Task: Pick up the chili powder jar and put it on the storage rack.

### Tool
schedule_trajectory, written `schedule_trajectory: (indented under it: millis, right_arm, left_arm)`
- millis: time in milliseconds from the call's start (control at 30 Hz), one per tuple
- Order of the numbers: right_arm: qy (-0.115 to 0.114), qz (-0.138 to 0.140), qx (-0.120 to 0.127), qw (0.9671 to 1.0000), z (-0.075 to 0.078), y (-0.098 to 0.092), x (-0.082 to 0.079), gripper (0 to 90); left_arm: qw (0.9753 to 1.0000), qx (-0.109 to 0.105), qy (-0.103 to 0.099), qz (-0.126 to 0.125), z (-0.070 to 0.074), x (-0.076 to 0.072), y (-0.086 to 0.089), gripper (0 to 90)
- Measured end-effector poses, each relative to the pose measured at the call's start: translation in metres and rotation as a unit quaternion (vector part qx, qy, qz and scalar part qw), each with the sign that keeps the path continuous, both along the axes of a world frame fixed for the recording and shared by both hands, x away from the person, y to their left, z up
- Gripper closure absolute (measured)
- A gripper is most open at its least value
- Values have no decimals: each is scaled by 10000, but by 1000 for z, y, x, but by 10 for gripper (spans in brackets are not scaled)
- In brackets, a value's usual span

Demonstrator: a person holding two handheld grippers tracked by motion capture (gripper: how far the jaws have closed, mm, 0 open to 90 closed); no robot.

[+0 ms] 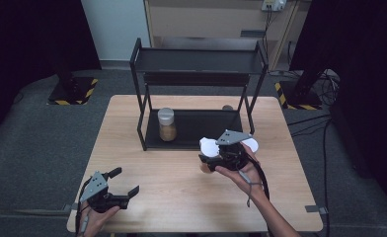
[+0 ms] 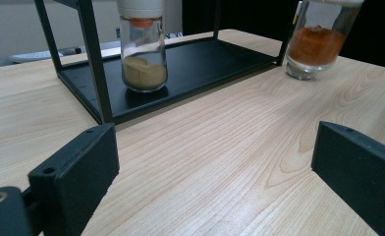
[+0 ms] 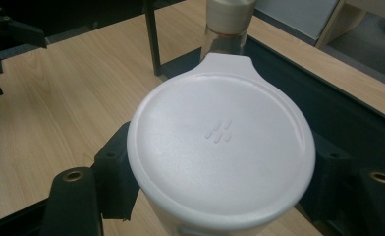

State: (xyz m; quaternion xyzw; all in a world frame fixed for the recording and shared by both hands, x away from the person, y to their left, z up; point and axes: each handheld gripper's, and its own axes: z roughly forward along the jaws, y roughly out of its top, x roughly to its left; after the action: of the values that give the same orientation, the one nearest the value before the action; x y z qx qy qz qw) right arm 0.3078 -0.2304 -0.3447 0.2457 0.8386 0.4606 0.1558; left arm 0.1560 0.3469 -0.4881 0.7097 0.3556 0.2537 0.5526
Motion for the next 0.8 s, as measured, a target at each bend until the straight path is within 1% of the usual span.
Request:
schedule_trajectory:
  millis: [133,433,533,800]
  right_arm:
    - [50,17,44,10000,6,3,8,310]
    - [-36,-27,-28,10000,19,17,21,310]
    - [-62,-115,5,9999,25,22,27,310]
    - [-113,-193,-23,9997,33,34,42,310]
  left_arm:
    - [10000,0,4,-2,0,0,0,29]
    - [10000,-7,8,-9,0,0,0,29]
    - [10000,-23,14,-13,-1,1,1,29]
    - [10000,-33,16,-20,-1,1,1,29]
